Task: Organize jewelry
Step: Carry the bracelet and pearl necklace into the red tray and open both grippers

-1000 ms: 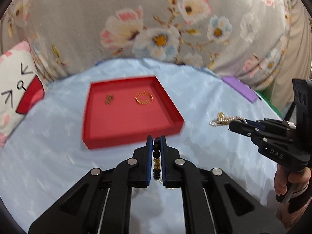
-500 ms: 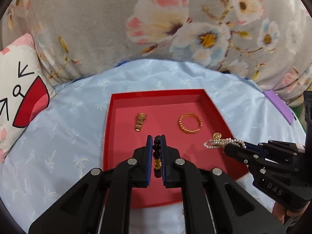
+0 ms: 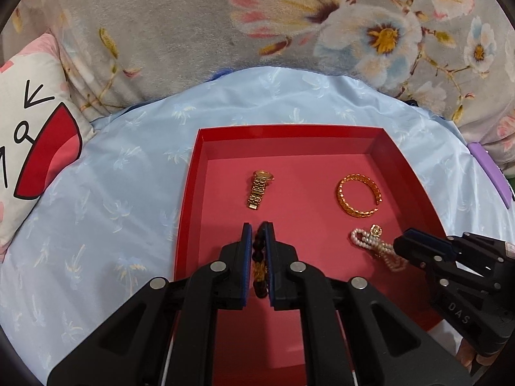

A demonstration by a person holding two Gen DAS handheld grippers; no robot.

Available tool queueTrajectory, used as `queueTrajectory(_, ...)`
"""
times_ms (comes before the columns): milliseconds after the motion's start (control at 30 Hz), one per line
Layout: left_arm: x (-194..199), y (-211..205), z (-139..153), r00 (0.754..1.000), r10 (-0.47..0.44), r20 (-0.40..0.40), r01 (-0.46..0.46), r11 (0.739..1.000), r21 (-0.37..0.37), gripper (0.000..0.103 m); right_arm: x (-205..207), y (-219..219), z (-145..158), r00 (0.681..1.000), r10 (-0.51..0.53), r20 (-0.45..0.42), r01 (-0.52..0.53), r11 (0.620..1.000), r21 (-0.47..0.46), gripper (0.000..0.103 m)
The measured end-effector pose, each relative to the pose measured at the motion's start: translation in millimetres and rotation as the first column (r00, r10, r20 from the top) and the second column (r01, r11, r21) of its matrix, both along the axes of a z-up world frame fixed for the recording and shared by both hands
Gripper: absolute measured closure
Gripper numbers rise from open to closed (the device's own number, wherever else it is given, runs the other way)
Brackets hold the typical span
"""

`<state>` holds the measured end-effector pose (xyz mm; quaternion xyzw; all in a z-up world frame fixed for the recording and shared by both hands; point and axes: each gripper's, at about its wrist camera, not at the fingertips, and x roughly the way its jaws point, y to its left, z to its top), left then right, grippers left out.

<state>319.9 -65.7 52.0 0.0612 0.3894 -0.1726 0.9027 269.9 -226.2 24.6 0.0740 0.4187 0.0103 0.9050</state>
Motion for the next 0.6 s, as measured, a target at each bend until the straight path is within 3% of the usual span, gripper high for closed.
queueTrajectory(67, 2, 1, 0, 1.0, 0.011, 0.0, -0.011, 1.0, -0.002, 0.09, -3, -4, 3, 1.0, -0.011, 0.017, 0.011, 1.0, 0.011, 0.07)
queueTrajectory(100, 2, 3, 1, 1.0, 0.021, 0.001, -0.021, 1.0, -0.003, 0.076, -6, -6, 6, 0.999, -0.016, 0.028, 0.015, 1.0, 0.018, 0.068)
queueTrajectory(167, 0, 7, 5, 0.999, 0.033, 0.018, -0.032, 0.999, -0.012, 0.06, -10, -10, 11, 0.999, -0.021, 0.039, 0.02, 0.999, 0.027, 0.067)
queueTrajectory(467, -44, 39, 36, 0.991, 0.069, 0.114, -0.069, 0.998, -0.002, 0.045, -71, -8, 42, 0.994, 0.008, 0.108, -0.011, 1.0, 0.024, 0.053)
queueTrajectory(600, -76, 56, 36, 0.99, 0.075, 0.117, -0.075, 0.997, -0.004, 0.038, -108, -2, 47, 0.992, 0.022, 0.121, -0.025, 0.999, 0.022, 0.05)
